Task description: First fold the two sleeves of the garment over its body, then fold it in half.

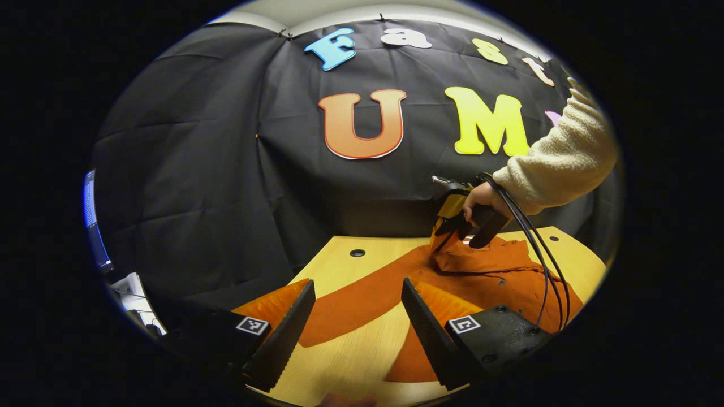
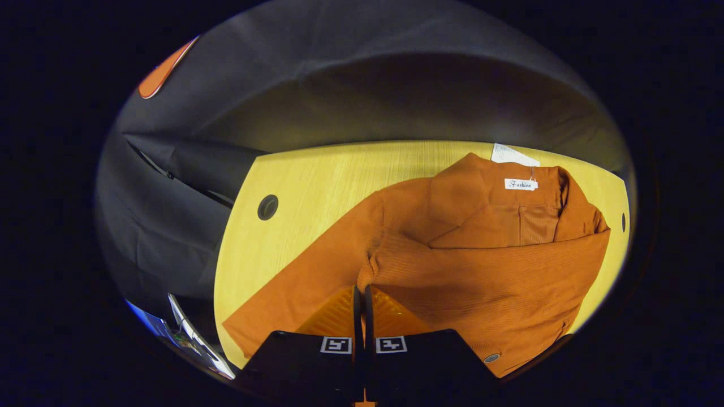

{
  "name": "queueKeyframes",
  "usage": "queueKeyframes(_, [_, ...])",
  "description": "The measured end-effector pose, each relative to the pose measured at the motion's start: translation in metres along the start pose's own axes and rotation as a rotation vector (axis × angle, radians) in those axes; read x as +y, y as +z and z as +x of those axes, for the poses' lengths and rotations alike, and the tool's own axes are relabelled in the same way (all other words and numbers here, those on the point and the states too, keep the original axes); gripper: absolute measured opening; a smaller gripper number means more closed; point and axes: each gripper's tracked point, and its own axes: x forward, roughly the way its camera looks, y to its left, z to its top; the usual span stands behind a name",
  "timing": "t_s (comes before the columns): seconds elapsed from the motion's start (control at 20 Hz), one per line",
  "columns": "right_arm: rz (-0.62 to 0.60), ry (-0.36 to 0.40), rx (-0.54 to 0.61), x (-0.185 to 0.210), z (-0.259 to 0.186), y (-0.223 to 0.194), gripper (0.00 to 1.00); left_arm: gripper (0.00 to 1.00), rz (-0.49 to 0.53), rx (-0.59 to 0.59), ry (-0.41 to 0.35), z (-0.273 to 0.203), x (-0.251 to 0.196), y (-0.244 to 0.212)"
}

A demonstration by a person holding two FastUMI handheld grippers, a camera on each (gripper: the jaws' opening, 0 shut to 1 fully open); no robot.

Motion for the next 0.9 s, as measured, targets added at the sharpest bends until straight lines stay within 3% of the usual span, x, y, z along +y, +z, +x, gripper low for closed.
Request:
queueKeyframes(0.2, [0.027,0.020,-0.003,-0.002,0.000,-0.001,0.06,0.99,-0.010,-0.008,0.010,0.000,0.002,0.002])
queueKeyframes(0.4, [0.030,0.039,-0.016,-0.002,-0.015,-0.002,0.70,0.99,0.004,-0.011,0.040,0.001,0.006,0.004])
queueKeyframes(0.65, [0.030,0.112,-0.088,-0.016,-0.082,-0.022,0.86,0.99,-0.069,0.054,0.148,0.029,0.036,-0.002])
queueKeyframes(0.75, [-0.007,0.103,-0.124,-0.036,-0.108,-0.040,0.87,0.99,-0.075,0.085,0.217,0.051,0.060,-0.010])
queueKeyframes(0.8, [-0.030,0.097,-0.148,-0.048,-0.119,-0.046,0.95,0.99,-0.091,0.127,0.248,0.061,0.073,-0.022])
queueKeyframes(0.85, [-0.053,0.088,-0.170,-0.058,-0.133,-0.053,0.93,0.99,-0.112,0.175,0.277,0.070,0.083,-0.036])
queueKeyframes(0.9, [-0.079,0.078,-0.191,-0.070,-0.146,-0.062,0.97,1.00,-0.120,0.208,0.300,0.077,0.093,-0.048])
